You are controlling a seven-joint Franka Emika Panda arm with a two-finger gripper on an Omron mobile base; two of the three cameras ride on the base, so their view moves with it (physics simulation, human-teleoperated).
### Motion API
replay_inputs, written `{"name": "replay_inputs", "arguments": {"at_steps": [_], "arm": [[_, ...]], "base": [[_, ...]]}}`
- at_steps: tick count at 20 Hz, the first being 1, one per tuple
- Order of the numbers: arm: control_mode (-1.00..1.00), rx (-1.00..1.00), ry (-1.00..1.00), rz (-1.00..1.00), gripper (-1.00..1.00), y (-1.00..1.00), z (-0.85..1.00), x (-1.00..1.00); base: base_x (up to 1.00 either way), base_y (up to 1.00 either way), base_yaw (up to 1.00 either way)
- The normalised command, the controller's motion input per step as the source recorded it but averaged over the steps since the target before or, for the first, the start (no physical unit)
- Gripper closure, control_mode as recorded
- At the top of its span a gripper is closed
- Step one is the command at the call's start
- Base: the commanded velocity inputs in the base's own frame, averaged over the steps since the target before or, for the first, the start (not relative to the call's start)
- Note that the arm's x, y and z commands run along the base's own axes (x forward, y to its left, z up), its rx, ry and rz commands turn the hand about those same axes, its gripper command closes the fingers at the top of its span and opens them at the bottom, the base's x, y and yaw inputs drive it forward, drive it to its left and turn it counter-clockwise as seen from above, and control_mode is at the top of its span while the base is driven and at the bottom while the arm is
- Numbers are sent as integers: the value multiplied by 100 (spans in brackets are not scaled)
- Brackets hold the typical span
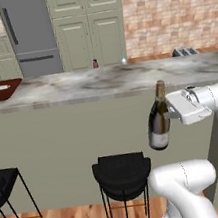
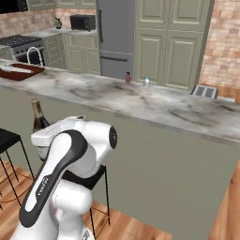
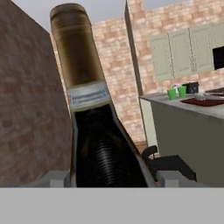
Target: Place the drinks on the dining counter in a tight cluster.
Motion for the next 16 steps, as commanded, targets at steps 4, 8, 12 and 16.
{"name": "replay_inputs", "arguments": {"at_steps": [4, 8, 12, 16], "arm": [[-100, -22, 53, 0, 100, 0, 44, 66], [-100, -15, 36, -5, 100, 0, 40, 51], [-100, 0, 2, -14, 100, -4, 29, 46], [-100, 12, -4, -17, 100, -19, 0, 44]], "base": [[0, 0, 0], [0, 0, 0], [0, 0, 0], [0, 0, 0]]}}
